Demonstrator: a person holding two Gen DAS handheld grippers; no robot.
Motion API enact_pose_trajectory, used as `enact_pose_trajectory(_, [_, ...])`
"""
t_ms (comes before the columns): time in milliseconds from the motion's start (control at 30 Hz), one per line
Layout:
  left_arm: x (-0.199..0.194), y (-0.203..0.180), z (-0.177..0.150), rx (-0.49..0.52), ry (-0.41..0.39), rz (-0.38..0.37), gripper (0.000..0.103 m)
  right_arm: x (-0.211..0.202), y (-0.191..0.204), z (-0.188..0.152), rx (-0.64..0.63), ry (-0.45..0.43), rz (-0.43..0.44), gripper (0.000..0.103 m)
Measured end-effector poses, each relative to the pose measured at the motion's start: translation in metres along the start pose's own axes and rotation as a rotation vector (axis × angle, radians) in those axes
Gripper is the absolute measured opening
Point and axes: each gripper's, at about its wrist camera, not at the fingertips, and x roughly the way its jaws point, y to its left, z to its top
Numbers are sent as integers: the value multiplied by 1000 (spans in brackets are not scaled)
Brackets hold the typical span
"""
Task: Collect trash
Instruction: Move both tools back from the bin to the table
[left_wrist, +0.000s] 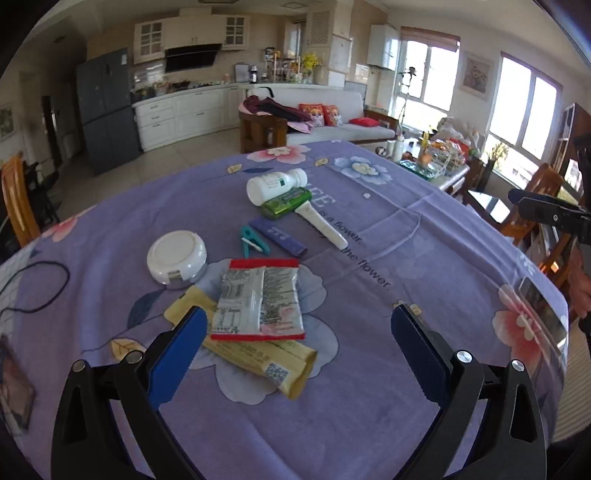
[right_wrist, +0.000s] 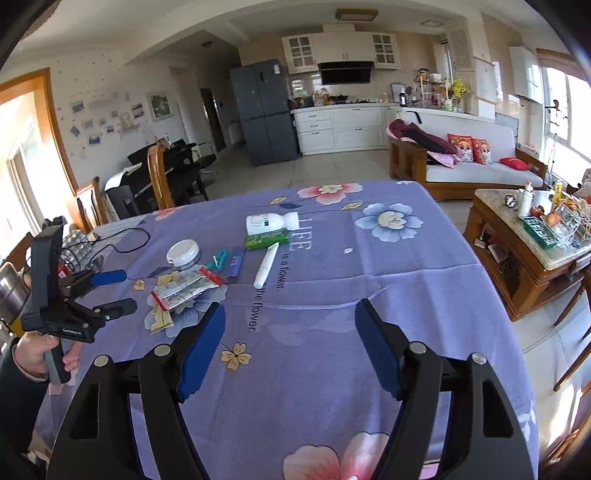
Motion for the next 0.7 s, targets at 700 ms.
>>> enact_pose_trajectory(700, [106,9,16,100,224,-159,98,172,14,37,27,233,29,65])
